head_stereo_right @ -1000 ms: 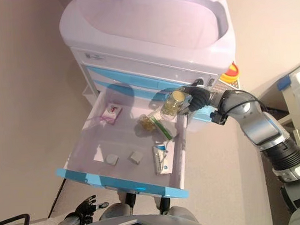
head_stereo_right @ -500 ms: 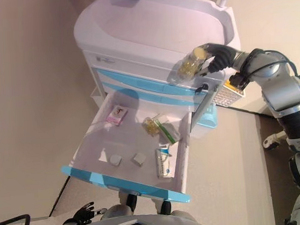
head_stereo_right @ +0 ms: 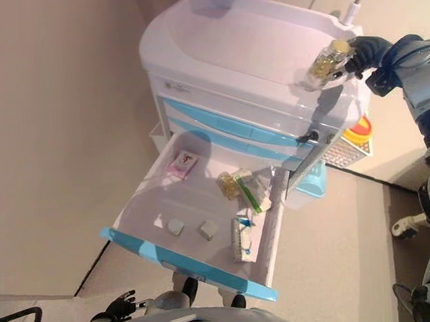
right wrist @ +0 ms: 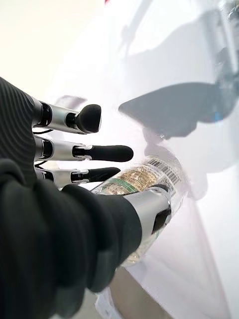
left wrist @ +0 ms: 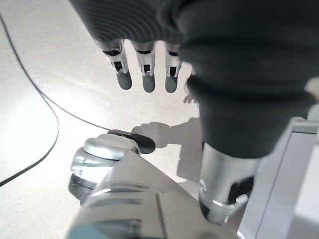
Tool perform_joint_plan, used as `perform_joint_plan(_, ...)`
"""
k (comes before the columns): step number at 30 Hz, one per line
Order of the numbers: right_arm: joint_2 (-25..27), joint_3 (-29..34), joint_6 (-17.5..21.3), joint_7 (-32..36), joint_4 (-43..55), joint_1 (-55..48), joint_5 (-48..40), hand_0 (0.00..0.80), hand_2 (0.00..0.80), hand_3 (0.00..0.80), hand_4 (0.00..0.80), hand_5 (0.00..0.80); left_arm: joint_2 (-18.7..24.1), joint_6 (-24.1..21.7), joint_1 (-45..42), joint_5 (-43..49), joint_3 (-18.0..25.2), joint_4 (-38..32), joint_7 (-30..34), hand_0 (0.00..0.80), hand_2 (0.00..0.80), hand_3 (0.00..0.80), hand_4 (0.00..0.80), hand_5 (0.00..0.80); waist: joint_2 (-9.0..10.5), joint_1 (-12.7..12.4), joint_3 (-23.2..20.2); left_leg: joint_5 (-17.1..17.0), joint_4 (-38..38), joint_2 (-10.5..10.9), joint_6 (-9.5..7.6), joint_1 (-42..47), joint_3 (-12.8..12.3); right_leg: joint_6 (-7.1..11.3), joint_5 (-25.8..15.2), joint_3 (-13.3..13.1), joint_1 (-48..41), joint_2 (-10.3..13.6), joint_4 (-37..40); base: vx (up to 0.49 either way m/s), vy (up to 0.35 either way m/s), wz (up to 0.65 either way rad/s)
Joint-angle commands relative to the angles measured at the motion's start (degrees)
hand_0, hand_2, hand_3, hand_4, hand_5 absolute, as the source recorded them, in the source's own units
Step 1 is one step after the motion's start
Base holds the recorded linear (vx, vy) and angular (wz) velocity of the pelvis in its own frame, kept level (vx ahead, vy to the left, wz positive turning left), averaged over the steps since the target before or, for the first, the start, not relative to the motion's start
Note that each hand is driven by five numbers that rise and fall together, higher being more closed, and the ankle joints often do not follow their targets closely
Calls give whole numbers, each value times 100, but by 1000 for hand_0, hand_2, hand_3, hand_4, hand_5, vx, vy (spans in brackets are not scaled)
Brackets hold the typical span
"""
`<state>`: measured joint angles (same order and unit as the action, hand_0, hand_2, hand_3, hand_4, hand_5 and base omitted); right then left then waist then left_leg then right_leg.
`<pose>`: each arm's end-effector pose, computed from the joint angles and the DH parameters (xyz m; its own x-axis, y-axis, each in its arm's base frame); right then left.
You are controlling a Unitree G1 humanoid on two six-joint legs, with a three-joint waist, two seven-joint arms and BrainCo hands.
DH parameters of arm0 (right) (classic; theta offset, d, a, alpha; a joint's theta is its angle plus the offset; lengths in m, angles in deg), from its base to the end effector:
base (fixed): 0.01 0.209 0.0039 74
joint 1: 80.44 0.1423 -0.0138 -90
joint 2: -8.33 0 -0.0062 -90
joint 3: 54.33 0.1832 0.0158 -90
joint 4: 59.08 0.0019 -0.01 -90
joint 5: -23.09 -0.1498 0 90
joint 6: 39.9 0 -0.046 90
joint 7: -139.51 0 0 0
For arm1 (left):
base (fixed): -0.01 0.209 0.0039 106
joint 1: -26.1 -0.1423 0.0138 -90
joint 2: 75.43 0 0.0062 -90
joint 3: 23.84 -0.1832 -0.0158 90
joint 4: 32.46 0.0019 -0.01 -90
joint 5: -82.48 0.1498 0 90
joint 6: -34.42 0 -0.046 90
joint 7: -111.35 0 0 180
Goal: Open the drawer and pick up the medicine
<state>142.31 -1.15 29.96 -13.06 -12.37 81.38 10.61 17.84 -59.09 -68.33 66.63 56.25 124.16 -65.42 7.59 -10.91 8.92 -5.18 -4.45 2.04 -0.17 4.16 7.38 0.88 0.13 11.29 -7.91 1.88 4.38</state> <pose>0.3314 -0.3033 0.3048 0.9689 -0.0655 -0.2385 -0.1412 0.6454 -0.7507 0.0603 0.2570 -0.1176 0.3801 0.1908 -0.9051 -0.0637 0.9816 0.1801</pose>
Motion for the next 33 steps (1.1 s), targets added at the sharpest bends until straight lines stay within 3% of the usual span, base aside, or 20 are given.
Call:
perform_joint_plan(1,264,-394,-38,-251,-289,937,-94,800,800,800,800,800,422,-32,-31,-59,-241,182,75,0,0,0,0,0,334,-203,-186,614,267,333,-183,-11,-4,286,-156,92,312,202,-545,60,-5,16)
perform_joint_plan(14,41,-1030,-104,-136,-1660,1687,580,800,800,800,800,800,541,-197,-234,-236,-313,218,97,0,0,0,0,0,352,-561,19,553,298,393,-233,-92,321,253,-106,263,356,203,-666,41,1,15)
perform_joint_plan(33,-202,-1297,-149,-99,-2179,1798,1052,800,800,800,800,800,664,-280,-165,-330,-440,5,81,0,0,0,0,0,388,-753,243,532,318,373,-230,-187,426,254,-97,310,408,184,-662,6,-9,4)
